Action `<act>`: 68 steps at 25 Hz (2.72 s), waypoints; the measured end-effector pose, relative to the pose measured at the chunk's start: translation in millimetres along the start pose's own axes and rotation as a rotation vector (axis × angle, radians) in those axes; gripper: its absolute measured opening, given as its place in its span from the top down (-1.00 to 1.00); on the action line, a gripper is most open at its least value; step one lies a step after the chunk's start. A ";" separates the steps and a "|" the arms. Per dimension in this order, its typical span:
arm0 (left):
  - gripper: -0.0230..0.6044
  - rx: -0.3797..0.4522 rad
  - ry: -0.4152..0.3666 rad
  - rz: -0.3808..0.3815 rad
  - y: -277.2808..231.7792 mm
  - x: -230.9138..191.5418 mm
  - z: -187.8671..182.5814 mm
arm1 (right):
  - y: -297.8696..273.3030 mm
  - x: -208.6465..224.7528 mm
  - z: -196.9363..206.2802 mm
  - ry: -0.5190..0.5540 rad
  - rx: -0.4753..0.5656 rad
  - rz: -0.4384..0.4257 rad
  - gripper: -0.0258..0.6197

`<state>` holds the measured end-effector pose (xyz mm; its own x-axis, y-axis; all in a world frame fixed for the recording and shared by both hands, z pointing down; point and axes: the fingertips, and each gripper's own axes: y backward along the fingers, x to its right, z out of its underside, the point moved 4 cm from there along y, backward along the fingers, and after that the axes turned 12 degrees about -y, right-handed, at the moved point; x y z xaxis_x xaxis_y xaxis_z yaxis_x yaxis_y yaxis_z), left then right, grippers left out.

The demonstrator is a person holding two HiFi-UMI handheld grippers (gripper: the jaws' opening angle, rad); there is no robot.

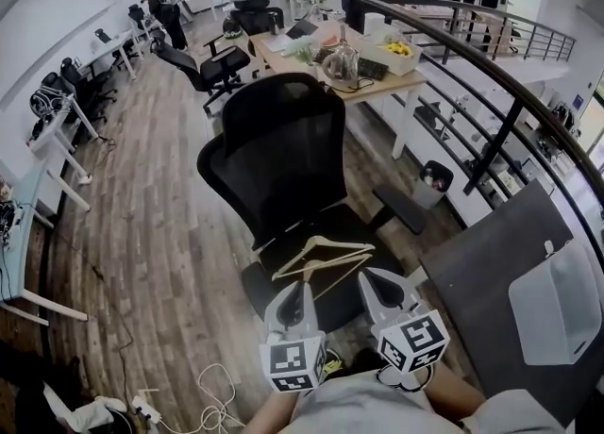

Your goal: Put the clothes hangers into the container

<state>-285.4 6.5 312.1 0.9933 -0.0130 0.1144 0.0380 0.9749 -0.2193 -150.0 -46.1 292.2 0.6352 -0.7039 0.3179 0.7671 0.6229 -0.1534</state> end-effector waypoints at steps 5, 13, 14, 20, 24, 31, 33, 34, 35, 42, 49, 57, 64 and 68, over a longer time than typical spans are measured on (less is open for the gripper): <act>0.89 -0.031 0.011 0.000 -1.5 -7.3 12.5 | -3.5 5.3 8.0 -0.008 -0.021 0.030 0.92; 0.89 -0.032 0.003 -0.007 -12.0 -9.1 9.3 | -13.5 19.9 -2.8 0.002 -0.006 0.035 0.92; 0.89 -0.022 -0.006 -0.009 -19.4 -9.8 6.8 | -19.0 25.2 -8.3 0.007 0.009 0.030 0.92; 0.89 -0.077 -0.020 0.006 -41.2 -10.3 16.0 | -34.1 53.8 -4.3 -0.047 -0.020 0.051 0.92; 0.89 -0.097 -0.024 0.012 -64.4 -18.9 20.7 | -53.9 70.7 -2.1 -0.059 -0.035 0.064 0.92; 0.89 -0.198 -0.026 0.045 -116.4 -18.0 51.1 | -86.6 102.5 14.8 -0.058 -0.106 0.071 0.92; 0.89 -0.222 -0.026 0.061 -134.0 -17.8 55.0 | -98.0 112.9 16.2 -0.061 -0.122 0.075 0.92; 0.89 -0.231 -0.026 0.070 -142.1 -18.0 56.6 | -103.7 117.6 17.3 -0.060 -0.129 0.076 0.92; 0.89 -0.238 -0.027 0.080 -149.4 -18.1 58.6 | -109.2 121.9 19.3 -0.062 -0.138 0.076 0.92; 0.89 -0.316 -0.102 0.112 -202.3 -19.0 84.1 | -145.0 154.4 46.2 -0.112 -0.210 0.083 0.92; 0.60 -0.491 -0.149 0.147 -268.6 -25.1 156.7 | -187.7 188.0 84.2 -0.164 -0.289 0.070 0.92; 0.31 -0.753 -0.251 0.130 -322.0 -46.4 284.4 | -222.6 206.6 119.7 -0.226 -0.363 0.060 0.92; 0.19 -0.931 -0.329 0.170 -360.5 -60.0 399.8 | -245.5 224.6 154.9 -0.268 -0.422 0.062 0.92; 0.28 -1.001 -0.425 0.255 -376.4 -64.3 450.1 | -248.3 241.0 175.6 -0.310 -0.448 0.089 0.92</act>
<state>-412.5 -259.6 823.3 0.8741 0.4254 0.2345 0.0988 0.3170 -0.9433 -203.2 -310.4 571.2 0.6948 -0.4799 0.5356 0.7181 0.4218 -0.5536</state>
